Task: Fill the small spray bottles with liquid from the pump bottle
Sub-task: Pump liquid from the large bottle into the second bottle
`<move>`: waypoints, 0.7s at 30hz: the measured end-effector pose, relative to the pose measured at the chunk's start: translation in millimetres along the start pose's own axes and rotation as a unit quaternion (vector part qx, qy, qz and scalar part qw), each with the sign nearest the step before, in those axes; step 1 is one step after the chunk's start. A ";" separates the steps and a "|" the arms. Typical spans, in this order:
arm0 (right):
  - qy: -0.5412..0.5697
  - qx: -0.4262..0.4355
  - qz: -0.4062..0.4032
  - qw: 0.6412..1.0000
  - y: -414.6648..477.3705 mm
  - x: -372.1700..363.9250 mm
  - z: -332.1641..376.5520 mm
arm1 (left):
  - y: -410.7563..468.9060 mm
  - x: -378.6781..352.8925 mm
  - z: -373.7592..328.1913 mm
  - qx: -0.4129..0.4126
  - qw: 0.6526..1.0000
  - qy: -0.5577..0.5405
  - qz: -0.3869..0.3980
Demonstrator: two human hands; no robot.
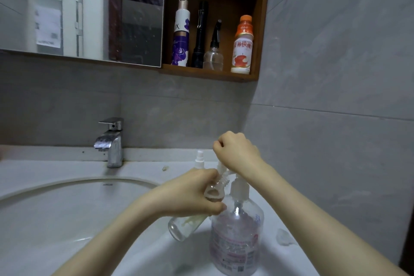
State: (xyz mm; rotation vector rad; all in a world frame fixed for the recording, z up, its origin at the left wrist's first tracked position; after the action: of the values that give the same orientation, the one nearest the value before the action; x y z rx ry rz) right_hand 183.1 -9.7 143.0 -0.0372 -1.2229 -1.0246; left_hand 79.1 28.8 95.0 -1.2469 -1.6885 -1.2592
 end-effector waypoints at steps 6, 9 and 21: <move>0.050 0.004 -0.003 0.999 4.3 3.0 -0.9 | -2.7 5.7 -17.7 0.011 1.000 0.002 -0.029; 0.091 -0.001 -0.001 0.996 5.8 1.8 -3.8 | -3.0 7.5 -27.0 0.012 0.999 -0.025 -0.045; 0.248 0.023 -0.017 0.968 3.6 9.2 -3.4 | -10.4 -2.7 -3.1 0.106 0.984 -0.110 -0.093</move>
State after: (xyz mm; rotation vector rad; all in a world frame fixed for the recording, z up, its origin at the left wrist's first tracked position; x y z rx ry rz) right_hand 187.8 -15.2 150.6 0.2635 -0.7889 -0.9606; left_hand 69.9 24.3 90.3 -1.1552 -2.0809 -1.0407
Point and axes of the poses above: each hand's wrist, its own y-axis towards the middle knuckle, its own x-axis out of the back of the hand, z = x × y, the point moved 6 cm from there along y, towards the middle knuckle, and after that the axes turned 6 degrees about y, right-handed, at the moved point
